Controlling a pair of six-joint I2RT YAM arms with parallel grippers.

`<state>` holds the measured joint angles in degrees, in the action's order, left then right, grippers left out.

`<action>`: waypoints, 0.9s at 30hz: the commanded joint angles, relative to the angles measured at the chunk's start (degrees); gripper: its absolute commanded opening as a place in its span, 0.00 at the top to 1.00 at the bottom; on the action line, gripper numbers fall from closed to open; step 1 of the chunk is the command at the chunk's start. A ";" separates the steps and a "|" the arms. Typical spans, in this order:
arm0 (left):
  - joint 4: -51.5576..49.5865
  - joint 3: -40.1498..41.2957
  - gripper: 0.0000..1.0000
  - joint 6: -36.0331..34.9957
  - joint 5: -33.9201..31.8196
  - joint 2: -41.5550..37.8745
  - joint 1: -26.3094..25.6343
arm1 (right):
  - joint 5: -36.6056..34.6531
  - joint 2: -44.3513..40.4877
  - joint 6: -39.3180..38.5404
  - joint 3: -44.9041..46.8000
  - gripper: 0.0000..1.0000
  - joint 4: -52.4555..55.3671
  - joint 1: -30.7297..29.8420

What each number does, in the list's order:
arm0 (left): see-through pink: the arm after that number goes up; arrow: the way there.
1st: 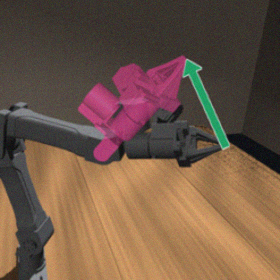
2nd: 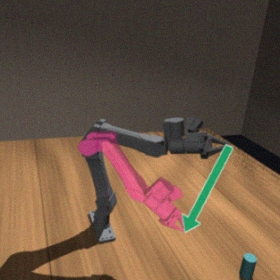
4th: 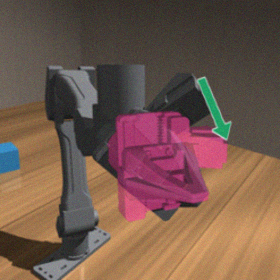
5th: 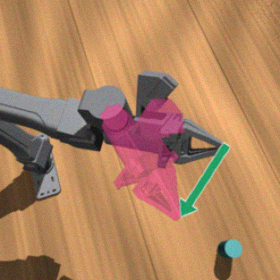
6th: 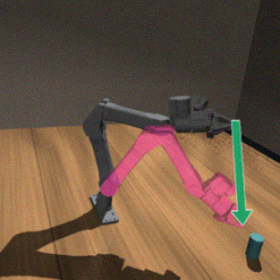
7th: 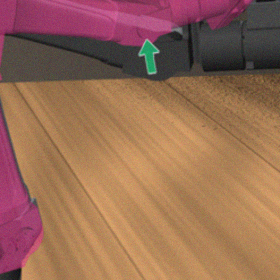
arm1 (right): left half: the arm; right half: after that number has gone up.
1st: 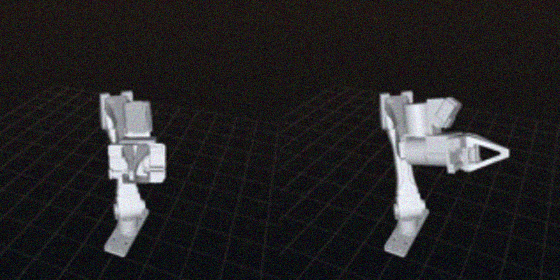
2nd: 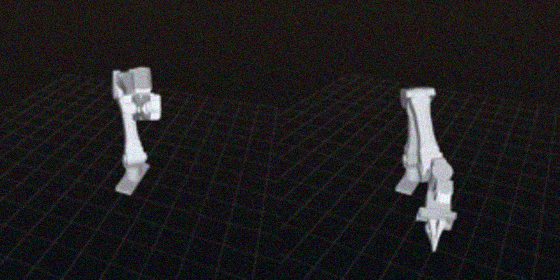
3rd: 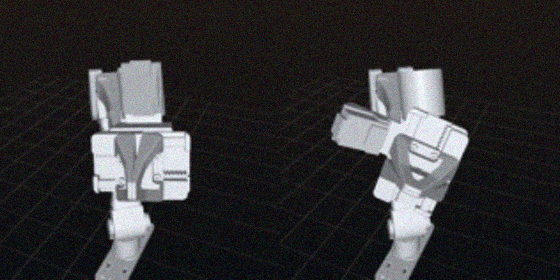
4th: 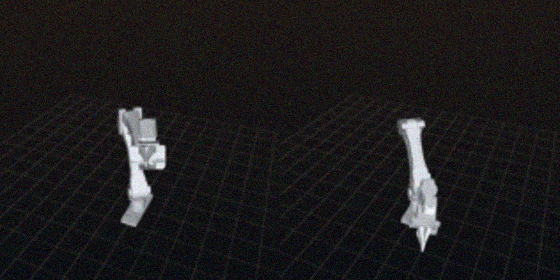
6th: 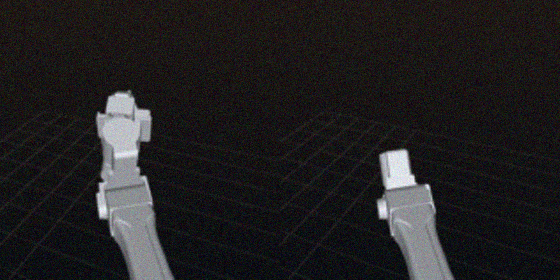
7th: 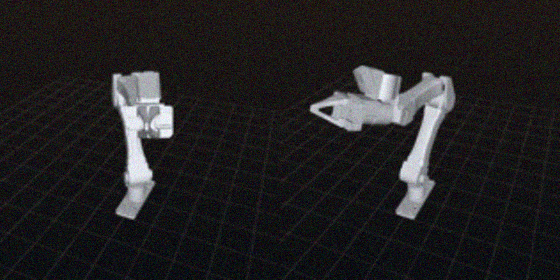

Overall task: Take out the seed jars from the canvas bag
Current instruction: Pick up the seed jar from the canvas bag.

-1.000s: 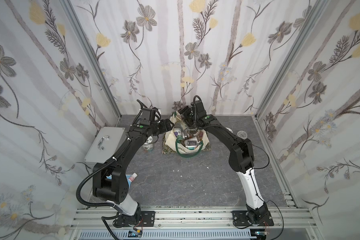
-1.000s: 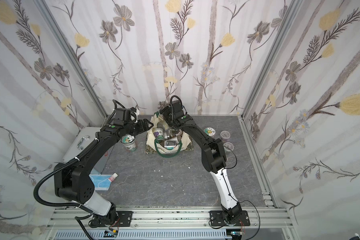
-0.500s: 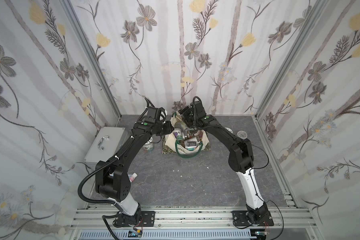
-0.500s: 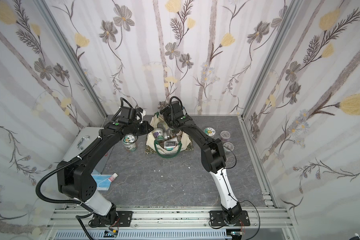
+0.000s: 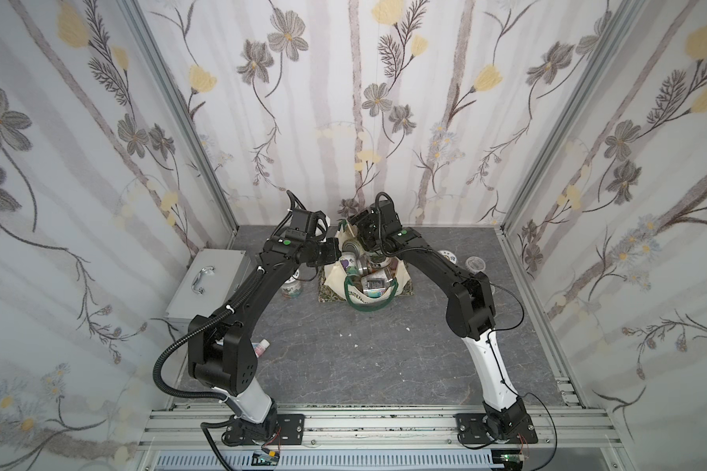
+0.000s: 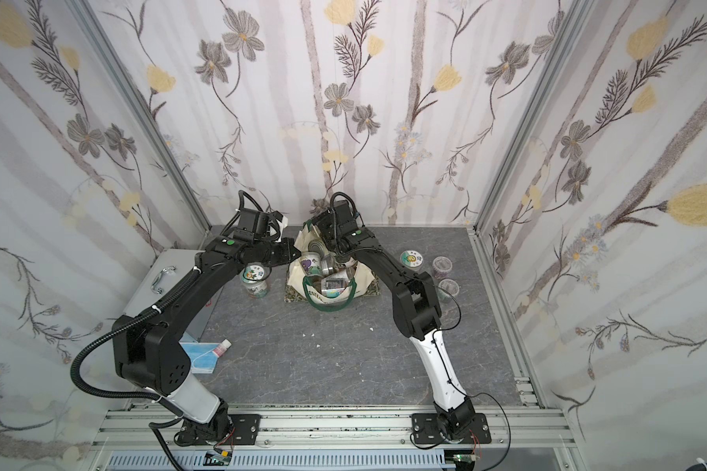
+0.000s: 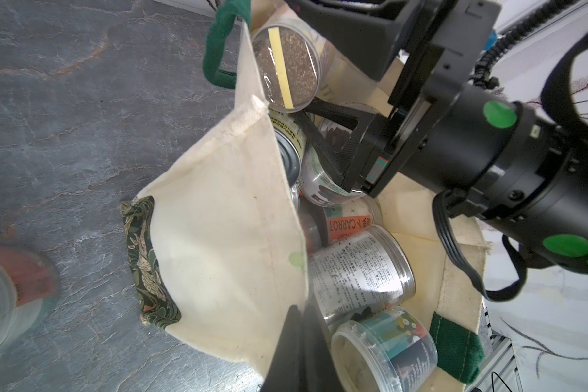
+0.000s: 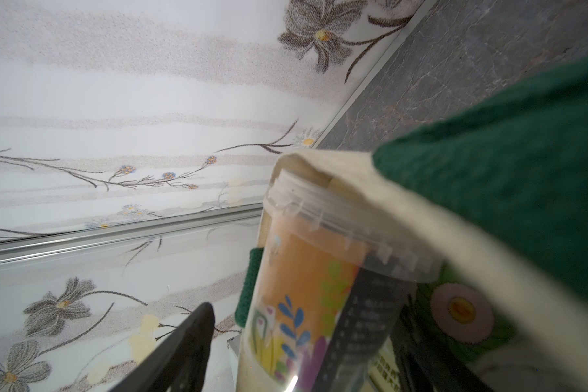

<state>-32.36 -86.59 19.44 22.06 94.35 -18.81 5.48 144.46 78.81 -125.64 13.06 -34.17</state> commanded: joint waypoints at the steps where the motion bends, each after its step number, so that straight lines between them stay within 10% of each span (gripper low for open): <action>1: -2.88 -0.34 0.96 -0.81 -0.80 -0.17 -0.01 | -1.52 1.43 2.32 0.31 0.21 6.23 -0.09; 27: -0.76 1.13 0.89 -0.11 -1.01 -3.16 0.00 | -0.31 -7.83 -2.86 11.29 0.53 4.20 -0.71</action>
<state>-34.13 -85.86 19.46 21.15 92.20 -18.81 5.02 138.58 76.73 -117.10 13.54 -34.46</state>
